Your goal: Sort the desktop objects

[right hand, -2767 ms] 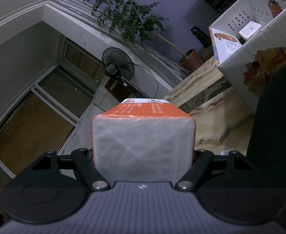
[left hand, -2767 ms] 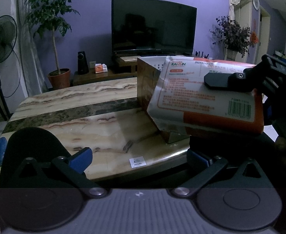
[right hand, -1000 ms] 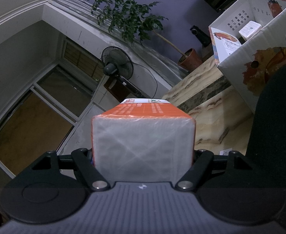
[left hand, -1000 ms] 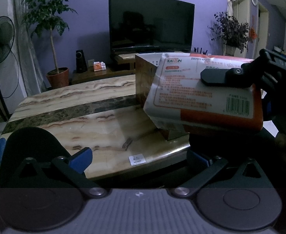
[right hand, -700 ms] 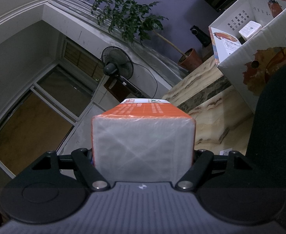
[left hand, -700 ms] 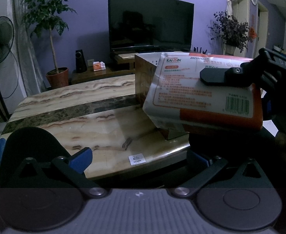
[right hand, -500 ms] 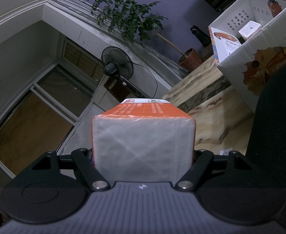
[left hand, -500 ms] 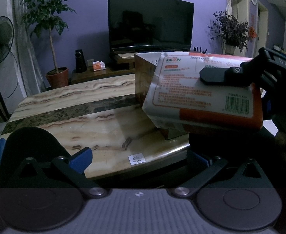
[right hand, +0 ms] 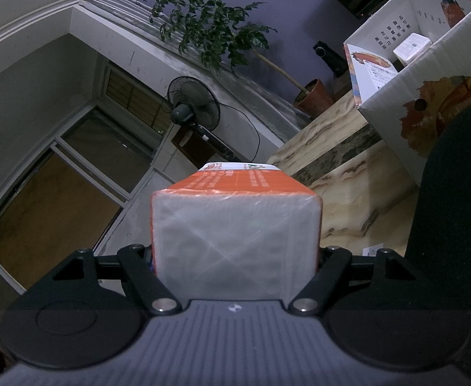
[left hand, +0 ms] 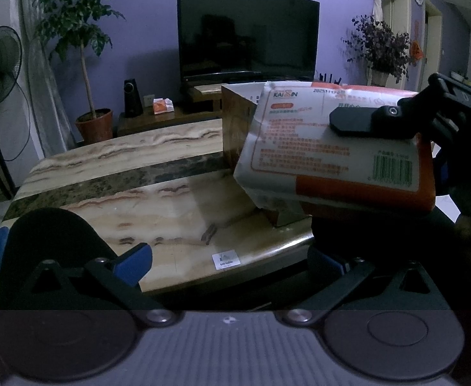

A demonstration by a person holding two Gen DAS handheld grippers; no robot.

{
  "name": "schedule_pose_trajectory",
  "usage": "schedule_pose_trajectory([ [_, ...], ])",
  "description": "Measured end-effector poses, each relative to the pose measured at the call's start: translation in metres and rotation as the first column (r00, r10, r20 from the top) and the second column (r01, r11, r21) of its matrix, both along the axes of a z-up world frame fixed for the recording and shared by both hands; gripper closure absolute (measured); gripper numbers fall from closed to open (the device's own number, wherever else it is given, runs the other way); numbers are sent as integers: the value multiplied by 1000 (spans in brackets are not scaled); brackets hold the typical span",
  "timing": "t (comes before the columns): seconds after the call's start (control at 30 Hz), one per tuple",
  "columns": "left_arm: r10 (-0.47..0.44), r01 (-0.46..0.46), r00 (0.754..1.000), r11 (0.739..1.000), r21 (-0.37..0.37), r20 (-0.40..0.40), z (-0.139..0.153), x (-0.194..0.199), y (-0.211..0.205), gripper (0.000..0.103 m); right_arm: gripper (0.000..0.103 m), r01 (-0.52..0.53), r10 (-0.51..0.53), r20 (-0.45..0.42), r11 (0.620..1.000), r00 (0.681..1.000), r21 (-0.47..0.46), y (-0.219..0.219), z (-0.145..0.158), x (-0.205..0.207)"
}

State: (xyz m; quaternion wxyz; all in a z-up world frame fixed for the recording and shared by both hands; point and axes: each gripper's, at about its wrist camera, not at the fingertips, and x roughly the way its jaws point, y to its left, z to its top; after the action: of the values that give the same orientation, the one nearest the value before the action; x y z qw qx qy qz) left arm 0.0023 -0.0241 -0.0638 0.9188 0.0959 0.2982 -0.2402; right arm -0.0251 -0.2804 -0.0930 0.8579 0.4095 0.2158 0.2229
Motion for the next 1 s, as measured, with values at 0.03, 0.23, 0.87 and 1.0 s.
schedule_pose_trajectory([
  [0.03, 1, -1, 1000, 1000, 4, -3, -1, 0, 0, 1, 25, 0, 0, 0, 1000, 1000, 0, 0, 0, 0],
  [0.23, 14, -14, 1000, 1000, 25, -16, -4, 3, -2, 1, 25, 0, 0, -1, 1000, 1000, 1, 0, 1, 0],
  [0.87, 41, -38, 998, 997, 71, -40, -9, 8, -5, 1, 25, -3, 3, -4, 1000, 1000, 1, 0, 0, 0],
  [1.0, 42, -38, 998, 997, 74, -44, -8, 7, -5, 1, 25, -3, 3, -5, 1000, 1000, 1, 0, 0, 1],
])
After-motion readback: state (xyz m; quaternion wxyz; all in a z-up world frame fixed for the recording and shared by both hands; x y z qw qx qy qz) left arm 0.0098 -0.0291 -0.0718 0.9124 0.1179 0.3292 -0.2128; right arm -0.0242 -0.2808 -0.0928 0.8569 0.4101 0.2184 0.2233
